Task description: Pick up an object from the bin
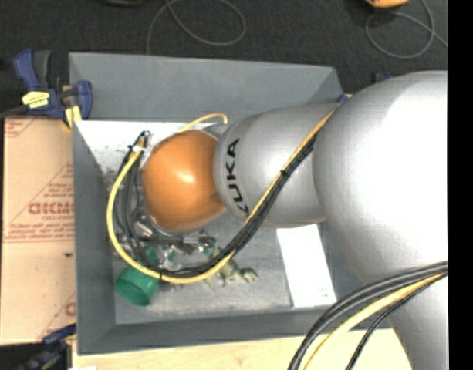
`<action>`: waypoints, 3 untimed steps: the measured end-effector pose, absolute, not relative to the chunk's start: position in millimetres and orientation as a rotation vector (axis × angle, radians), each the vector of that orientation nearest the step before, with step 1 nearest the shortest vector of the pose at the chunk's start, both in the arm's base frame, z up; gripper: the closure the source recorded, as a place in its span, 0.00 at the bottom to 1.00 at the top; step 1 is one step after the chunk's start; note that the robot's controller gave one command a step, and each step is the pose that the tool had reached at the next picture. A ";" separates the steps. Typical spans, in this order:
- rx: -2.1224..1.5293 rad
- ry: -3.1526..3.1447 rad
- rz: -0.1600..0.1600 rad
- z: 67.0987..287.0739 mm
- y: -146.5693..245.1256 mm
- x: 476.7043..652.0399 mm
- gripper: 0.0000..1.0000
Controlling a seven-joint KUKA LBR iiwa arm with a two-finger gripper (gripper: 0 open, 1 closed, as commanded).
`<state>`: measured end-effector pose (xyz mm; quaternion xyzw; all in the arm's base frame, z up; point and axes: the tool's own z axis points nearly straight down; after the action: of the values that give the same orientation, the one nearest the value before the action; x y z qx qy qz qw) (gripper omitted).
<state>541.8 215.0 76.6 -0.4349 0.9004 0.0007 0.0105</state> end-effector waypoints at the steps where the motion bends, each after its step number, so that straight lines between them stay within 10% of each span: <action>1: -1.605 2.696 0.003 70.4 226.8 537.0 1.00; 3: -1.606 2.701 0.004 74.6 226.4 535.5 1.00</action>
Offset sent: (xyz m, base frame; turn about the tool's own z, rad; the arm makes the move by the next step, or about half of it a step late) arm 0.0000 0.0000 0.0000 0.0000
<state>535.5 226.4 74.6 -0.5112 0.8594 0.0013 -0.0003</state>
